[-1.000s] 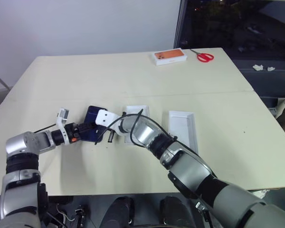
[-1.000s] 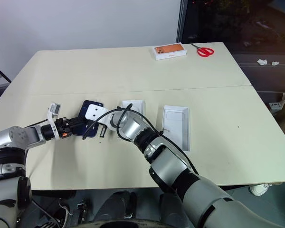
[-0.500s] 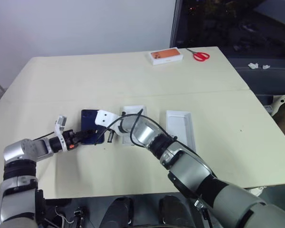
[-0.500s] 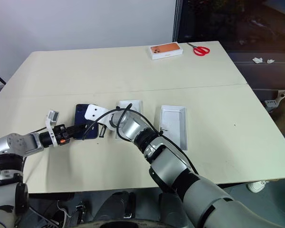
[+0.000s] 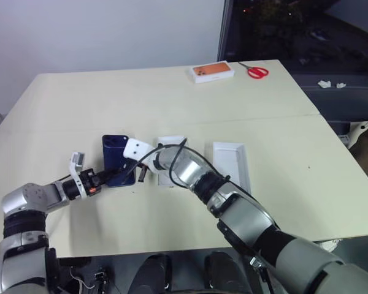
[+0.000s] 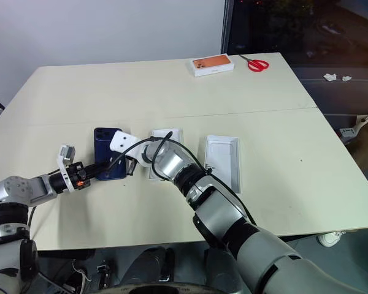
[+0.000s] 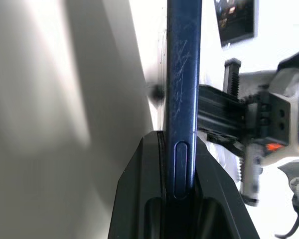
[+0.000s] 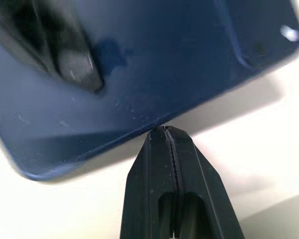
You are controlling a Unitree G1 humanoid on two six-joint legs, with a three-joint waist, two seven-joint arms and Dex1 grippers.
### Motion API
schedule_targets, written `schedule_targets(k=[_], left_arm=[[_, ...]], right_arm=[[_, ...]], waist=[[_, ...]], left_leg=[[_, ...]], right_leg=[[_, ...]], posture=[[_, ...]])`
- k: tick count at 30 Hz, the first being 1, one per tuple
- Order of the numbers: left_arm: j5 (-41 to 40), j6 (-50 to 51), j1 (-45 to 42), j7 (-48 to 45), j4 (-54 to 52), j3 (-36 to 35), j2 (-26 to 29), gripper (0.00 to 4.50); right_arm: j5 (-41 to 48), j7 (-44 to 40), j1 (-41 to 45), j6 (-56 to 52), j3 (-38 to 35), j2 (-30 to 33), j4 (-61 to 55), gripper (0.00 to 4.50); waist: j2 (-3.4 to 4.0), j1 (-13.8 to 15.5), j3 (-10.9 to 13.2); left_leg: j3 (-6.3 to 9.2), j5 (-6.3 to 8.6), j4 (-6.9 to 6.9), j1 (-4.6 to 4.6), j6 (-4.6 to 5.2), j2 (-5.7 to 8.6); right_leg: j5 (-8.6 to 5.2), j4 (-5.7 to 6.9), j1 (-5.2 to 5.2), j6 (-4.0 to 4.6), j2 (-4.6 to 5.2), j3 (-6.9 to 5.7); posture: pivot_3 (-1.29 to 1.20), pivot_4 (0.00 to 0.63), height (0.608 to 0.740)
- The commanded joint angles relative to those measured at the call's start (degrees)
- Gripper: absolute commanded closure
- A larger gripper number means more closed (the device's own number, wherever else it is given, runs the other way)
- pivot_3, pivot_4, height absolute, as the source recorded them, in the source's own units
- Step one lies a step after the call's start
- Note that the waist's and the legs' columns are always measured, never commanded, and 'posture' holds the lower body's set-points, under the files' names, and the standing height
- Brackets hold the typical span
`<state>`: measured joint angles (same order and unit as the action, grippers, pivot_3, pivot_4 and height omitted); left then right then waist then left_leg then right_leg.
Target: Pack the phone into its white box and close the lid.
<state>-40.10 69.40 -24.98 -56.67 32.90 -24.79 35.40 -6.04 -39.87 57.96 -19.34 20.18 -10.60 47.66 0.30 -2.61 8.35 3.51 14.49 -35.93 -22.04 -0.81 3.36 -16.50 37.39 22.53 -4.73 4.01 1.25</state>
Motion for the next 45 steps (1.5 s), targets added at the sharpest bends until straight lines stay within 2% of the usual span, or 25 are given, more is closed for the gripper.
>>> schedule_targets(k=[1,6,8,11,13,18,25,30,41,44,45], left_arm=[[-4.15,4.97,0.22,2.8,1.4,-4.49,-1.83,4.5],[-7.2,8.54,2.28,5.98,-3.01,-8.05,-3.28,4.5],[-9.26,11.01,2.99,7.48,-4.79,-10.0,-4.05,4.5],[-13.48,16.48,5.21,9.33,-9.24,-13.43,-5.29,4.5],[-14.7,17.69,6.36,10.47,-11.61,-14.17,-5.81,4.5],[-16.67,19.12,6.43,14.09,-14.16,-17.03,-7.08,4.5],[-18.33,19.63,5.43,18.25,-16.35,-17.78,-9.1,4.5],[-19.46,20.03,5.88,19.72,-18.06,-17.41,-9.73,4.5],[-20.49,19.5,6.54,21.09,-19.39,-17.18,-10.36,4.5],[-20.69,19.43,6.72,21.17,-19.64,-17.16,-10.43,4.5],[-20.79,19.42,6.8,21.18,-19.72,-17.1,-10.38,4.5]], right_arm=[[8.3,-6.15,-0.33,-5.53,-3.63,-2.36,-13.96,3.66],[13.57,-8.95,-2.92,-17.05,-4.55,1.73,-27.2,1.12],[14.27,-12.59,-4.92,-19.99,-2.49,6.44,-32.53,0.1],[11.74,-21.63,-10.38,-18.11,4.53,20.6,-42.66,0.1],[9.81,-22.41,-12.15,-16.02,7.58,25.5,-45.0,0.1],[9.11,-24.22,-17.38,-14.45,8.68,33.34,-49.35,0.1],[7.98,-23.13,-18.97,-13.31,9.75,34.23,-49.11,0.1],[7.01,-22.5,-18.96,-12.82,10.42,34.09,-48.41,2.42],[5.37,-21.16,-18.83,-12.03,11.18,33.09,-46.29,2.42],[5.14,-21.49,-18.85,-12.25,11.4,33.3,-46.23,3.27],[5.03,-21.35,-18.85,-12.21,11.35,33.26,-46.24,3.27]], waist=[[0.03,-0.02,0.02],[-0.18,0.11,0.05],[-0.29,0.17,0.07],[-0.52,0.58,0.16],[-0.61,0.32,0.2],[-0.68,0.09,0.27],[-0.95,0.33,0.44],[-1.02,0.67,0.48],[-1.16,1.01,0.57],[-1.17,1.29,0.57],[-1.17,1.36,0.56]], left_leg=[[0.0,-0.04,-0.01,-0.22,-0.06,-0.01],[0.0,-0.08,-0.01,-0.5,-0.14,-0.09],[-0.01,-0.08,-0.03,-0.52,-0.14,-0.09],[-0.01,-0.06,-0.08,-0.6,-0.11,-0.05],[-0.01,-0.01,-0.1,-0.67,-0.03,0.01],[-0.04,-0.14,-0.02,-1.24,-0.25,-0.26],[0.03,-0.19,-0.18,-1.26,-0.33,-0.3],[0.03,-0.19,-0.16,-1.3,-0.33,-0.28],[0.04,-0.19,-0.17,-1.3,-0.33,-0.28],[0.03,-0.19,-0.18,-1.3,-0.34,-0.28],[0.03,-0.19,-0.18,-1.29,-0.34,-0.28]], right_leg=[[0.01,0.08,0.23,-0.01,-0.02,0.01],[0.01,0.09,0.54,-0.01,-0.11,0.04],[0.01,0.07,0.54,0.0,-0.09,0.05],[0.01,-0.02,0.54,0.0,-0.01,0.01],[0.02,-0.09,0.56,0.0,0.04,0.0],[0.02,0.0,1.03,0.0,-0.2,0.02],[0.06,0.05,0.97,0.03,-0.23,-0.06],[0.06,-0.01,0.99,0.04,-0.22,-0.05],[0.07,-0.01,0.99,0.06,-0.22,-0.06],[0.07,-0.01,0.99,0.06,-0.22,-0.06],[0.07,-0.01,0.99,0.06,-0.22,-0.06]], posture=[[0.0,0.15,0.74],[0.0,0.15,0.74],[0.0,0.15,0.74],[0.0,0.15,0.74],[0.0,0.15,0.74],[0.0,0.15,0.74],[0.0,0.15,0.74],[0.0,0.15,0.74],[0.0,0.15,0.74],[0.0,0.15,0.74],[0.0,0.15,0.74]])
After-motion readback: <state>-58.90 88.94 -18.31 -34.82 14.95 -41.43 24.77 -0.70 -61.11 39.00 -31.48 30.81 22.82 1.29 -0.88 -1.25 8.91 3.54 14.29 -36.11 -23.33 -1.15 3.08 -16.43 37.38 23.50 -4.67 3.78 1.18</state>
